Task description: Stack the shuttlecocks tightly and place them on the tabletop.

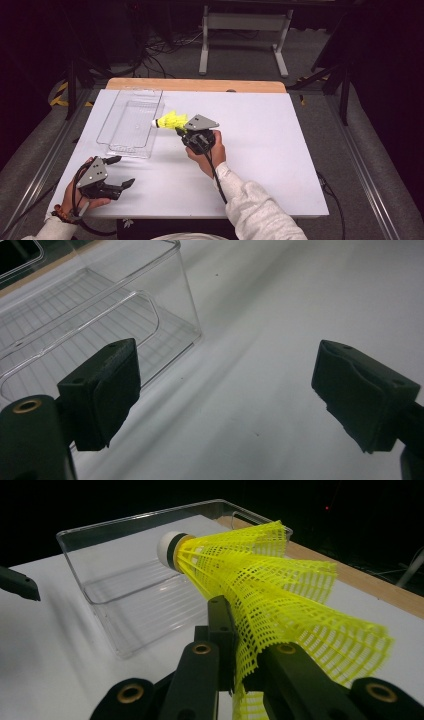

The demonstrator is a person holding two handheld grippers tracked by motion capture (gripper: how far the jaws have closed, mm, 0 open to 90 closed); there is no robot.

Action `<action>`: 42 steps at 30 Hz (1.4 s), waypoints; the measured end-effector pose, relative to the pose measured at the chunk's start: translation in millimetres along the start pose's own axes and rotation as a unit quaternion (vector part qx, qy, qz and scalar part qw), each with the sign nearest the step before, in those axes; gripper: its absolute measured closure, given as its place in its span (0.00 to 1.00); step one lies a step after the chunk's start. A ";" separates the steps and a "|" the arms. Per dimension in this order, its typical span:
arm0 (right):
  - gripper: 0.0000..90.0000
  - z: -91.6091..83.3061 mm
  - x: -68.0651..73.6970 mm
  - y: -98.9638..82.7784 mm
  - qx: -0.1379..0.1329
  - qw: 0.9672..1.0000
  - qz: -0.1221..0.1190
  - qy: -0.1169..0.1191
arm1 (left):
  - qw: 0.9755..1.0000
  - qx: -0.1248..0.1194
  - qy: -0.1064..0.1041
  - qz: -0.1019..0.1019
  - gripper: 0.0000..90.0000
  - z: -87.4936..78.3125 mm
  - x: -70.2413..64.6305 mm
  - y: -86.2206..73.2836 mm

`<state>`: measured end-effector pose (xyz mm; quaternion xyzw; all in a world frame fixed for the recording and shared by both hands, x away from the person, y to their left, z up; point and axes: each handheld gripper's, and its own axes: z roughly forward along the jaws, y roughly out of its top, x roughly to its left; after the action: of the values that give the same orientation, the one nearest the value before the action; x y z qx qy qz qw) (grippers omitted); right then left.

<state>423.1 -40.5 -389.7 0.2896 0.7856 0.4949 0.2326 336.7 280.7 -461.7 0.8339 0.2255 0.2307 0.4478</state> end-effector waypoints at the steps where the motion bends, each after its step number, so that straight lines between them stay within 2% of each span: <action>1: 0.97 0.0 0.0 0.0 0.000 1.000 0.000 0.000 | 1.000 -0.001 0.002 -0.001 0.15 -1.1 -0.2 -0.6; 13: 0.97 18.0 4.1 14.0 -0.011 1.000 0.005 0.022 | 1.000 0.003 0.019 -0.011 0.15 -14.6 -4.0 -8.8; 20: 0.97 25.7 9.7 24.7 -0.013 0.999 -0.006 0.035 | 0.999 0.005 0.027 -0.017 0.15 -21.3 -6.8 -12.7; 29: 0.97 38.9 19.2 35.6 -0.007 0.998 -0.020 0.053 | 0.999 0.004 0.033 -0.015 0.15 -24.1 -7.6 -12.8; 42: 0.97 64.6 35.7 43.7 0.008 0.996 -0.021 0.081 | 0.999 0.002 0.031 -0.014 0.15 -26.1 -7.4 -12.7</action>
<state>449.2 40.5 -378.6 0.2340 0.8116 0.5053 0.1765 313.4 299.4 -460.9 0.8239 0.2509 0.2499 0.4424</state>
